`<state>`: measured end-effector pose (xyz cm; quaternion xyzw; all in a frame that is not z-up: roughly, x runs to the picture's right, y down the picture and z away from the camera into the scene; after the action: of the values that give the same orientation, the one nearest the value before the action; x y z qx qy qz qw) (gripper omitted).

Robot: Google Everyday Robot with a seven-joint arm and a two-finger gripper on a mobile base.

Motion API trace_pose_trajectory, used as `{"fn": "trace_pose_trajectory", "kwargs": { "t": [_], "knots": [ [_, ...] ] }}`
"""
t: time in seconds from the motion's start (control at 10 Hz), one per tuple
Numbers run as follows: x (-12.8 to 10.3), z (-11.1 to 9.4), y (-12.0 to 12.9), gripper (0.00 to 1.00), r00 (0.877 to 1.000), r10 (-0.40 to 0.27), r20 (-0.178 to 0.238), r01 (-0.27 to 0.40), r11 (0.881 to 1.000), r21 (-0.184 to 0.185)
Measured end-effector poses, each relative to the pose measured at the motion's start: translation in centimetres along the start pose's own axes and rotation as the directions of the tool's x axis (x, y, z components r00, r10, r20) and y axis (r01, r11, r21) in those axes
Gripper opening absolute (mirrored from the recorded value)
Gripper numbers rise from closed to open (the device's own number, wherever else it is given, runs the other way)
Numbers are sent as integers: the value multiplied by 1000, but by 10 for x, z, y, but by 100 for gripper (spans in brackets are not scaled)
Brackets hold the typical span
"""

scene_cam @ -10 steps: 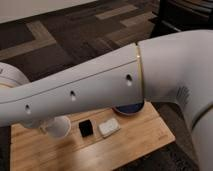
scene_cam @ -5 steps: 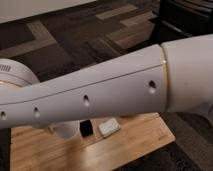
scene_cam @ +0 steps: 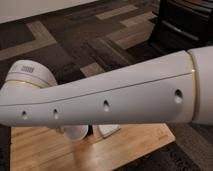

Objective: Place the ceramic cup over the eraser

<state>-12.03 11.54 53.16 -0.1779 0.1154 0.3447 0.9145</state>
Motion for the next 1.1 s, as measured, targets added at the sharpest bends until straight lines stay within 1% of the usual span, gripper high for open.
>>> {"fn": "trace_pose_trajectory", "kwargs": {
  "t": [0.4,0.7,0.8,1.1],
  "knots": [
    [-3,14,-16,0,1000,2,22,-2,1000,-5],
    [5,20,-24,0,1000,23,15,-23,1000,-7],
    [6,23,-25,0,1000,25,12,-25,1000,-13],
    [-2,39,-23,0,1000,5,15,-5,999,-39]
  ]
}}
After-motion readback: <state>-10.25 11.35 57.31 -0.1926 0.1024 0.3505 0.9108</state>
